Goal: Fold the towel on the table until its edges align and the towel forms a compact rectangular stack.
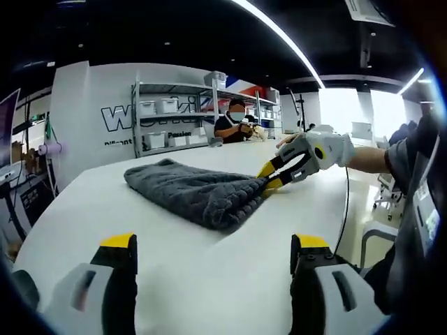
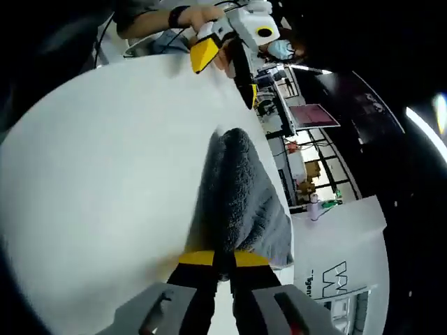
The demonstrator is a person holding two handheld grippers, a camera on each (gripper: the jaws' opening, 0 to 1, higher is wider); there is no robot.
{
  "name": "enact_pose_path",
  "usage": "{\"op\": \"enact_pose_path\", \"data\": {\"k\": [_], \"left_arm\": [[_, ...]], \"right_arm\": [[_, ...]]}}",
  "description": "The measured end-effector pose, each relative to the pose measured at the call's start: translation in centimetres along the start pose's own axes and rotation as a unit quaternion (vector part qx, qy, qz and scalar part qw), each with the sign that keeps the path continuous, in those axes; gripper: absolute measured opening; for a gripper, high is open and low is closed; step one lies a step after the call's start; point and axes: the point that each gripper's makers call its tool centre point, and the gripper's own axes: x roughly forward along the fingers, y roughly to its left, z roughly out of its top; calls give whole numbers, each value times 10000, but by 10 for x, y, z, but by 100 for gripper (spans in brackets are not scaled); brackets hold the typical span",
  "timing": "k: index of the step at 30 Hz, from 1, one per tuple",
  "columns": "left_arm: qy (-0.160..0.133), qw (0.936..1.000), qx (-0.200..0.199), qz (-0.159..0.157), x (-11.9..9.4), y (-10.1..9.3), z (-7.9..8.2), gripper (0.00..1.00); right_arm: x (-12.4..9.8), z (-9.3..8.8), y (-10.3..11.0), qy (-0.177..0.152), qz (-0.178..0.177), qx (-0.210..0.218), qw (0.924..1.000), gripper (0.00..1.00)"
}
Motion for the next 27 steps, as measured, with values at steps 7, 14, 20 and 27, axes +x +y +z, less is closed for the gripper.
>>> {"op": "enact_pose_path", "data": {"k": [7, 14, 20, 27], "left_arm": [[25, 10000, -14, 53, -1, 3, -1, 95], [42, 10000, 26, 42, -3, 3, -1, 95], [-12, 9998, -59, 192, -14, 13, 1, 97], [-381, 9991, -146, 95, -26, 13, 20, 96]], "right_arm": [[-30, 32, 6, -330, 161, 528, 9979, 6], [-67, 67, 8, -618, 134, 574, 9963, 6], [-95, 104, 9, -1054, 258, 683, 9918, 6], [-104, 114, -17, -1295, 27, 781, 9885, 6]]}}
